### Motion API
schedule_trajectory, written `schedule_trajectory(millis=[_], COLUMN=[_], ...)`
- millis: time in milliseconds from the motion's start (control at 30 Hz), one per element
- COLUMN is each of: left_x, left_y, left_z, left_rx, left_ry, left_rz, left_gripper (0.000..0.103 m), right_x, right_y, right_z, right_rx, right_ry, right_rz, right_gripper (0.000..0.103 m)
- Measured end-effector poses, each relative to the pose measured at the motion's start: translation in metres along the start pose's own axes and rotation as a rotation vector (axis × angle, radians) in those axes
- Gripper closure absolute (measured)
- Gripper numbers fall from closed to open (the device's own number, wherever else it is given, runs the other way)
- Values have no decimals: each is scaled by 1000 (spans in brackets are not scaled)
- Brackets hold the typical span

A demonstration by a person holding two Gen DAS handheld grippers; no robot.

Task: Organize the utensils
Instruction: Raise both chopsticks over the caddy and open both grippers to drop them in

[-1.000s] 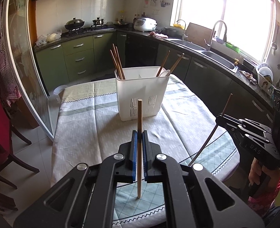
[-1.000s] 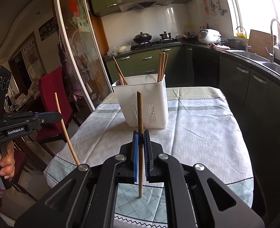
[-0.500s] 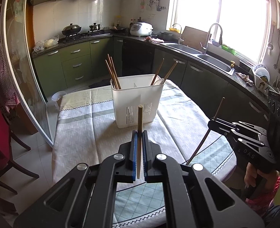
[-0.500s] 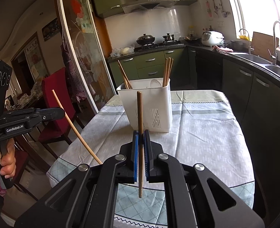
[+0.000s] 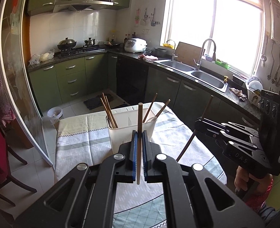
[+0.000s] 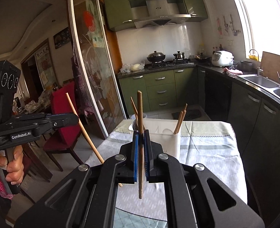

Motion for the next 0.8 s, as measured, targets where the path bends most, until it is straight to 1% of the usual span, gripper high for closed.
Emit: schedule_trajectory(millis=[100,200,333,433,533,600,800], left_x=[-22,-46,-77,-97,-114,-121,-128], left_y=[-3,-5,-4,-4,0,6,38], left_z=[0,0,-3,-5,-6,-8,-19], left_rx=[-8,-17,-28,-32,-63,-77,-92], left_ry=[9,11,-2,-8,1,0,-19], left_rz=[37,81,149,204,266,294,325], left_gripper=[98,98,98,98,98,98,98], right_x=[-25,-51,-82,-98,-106,-108,-108], right_y=[3,6,11,18,31,43,78], right_z=[0,2,8,12,16,19,30], right_rx=[-13,-16,7,46,91,106,167], right_ry=[8,25,43,40,41,45,25], right_rz=[49,115,216,276,319,333,342], right_gripper=[97,97,97,97,97,97,97])
Point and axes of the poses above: each gripper's, at about its wrist camera, not at the fingertips, and y roughly the way its jaws point, z to its right, x to its underside, the point moved 5 cm from there along y, roughly the way its jaws point
